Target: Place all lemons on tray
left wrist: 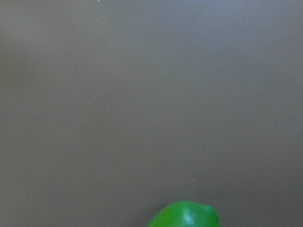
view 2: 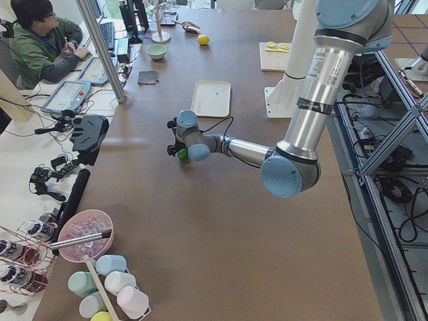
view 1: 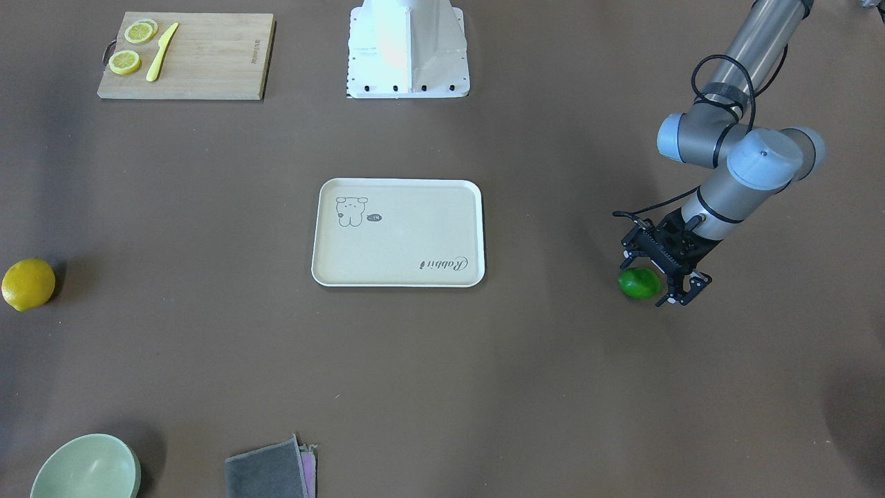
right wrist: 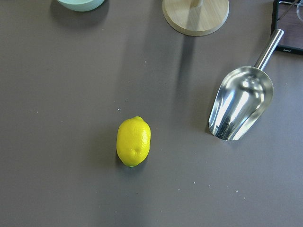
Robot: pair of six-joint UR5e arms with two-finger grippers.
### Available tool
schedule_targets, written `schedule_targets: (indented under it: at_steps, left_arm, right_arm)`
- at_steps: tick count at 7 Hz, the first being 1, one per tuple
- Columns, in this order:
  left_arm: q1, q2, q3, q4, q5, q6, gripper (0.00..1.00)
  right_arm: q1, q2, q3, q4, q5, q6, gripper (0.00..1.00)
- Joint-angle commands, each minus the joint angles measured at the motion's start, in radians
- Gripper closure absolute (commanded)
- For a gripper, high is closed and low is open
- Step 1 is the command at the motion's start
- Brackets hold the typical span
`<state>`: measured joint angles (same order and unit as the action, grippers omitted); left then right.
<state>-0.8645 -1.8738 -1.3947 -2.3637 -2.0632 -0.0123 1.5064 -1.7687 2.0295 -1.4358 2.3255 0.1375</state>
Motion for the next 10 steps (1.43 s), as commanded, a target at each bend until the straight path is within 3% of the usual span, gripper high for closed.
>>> schedule_targets:
  at_steps: [1, 2, 3, 5, 7, 9, 10]
  left_arm:
    - [0.004, 0.008, 0.002, -0.032, -0.003, -0.003, 0.74]
    - [0.004, 0.008, 0.005, -0.060, -0.009, -0.012, 1.00]
    - [0.004, 0.004, -0.012, -0.061, -0.014, -0.031, 1.00]
    - [0.025, -0.025, -0.079, -0.081, -0.015, -0.468, 1.00]
    - [0.160, -0.072, -0.141, -0.121, 0.003, -0.856, 1.00]
    - [0.315, -0.169, -0.138, -0.115, 0.167, -1.047, 1.00]
    - [0.320, -0.195, -0.139, -0.115, 0.201, -1.127, 1.00]
  right_arm:
    - [0.000, 0.000, 0.000, 0.000, 0.000, 0.001, 0.00]
    - [0.000, 0.000, 0.000, 0.000, 0.000, 0.001, 0.00]
    - [0.000, 0.000, 0.000, 0.000, 0.000, 0.001, 0.00]
    - [0.000, 0.000, -0.002, 0.000, 0.002, 0.002, 0.00]
    - [-0.002, -0.002, -0.005, 0.000, 0.002, 0.008, 0.00]
    - [0.000, -0.002, -0.003, 0.000, 0.009, 0.028, 0.00]
    - [0.000, -0.002, -0.003, 0.000, 0.009, 0.028, 0.00]
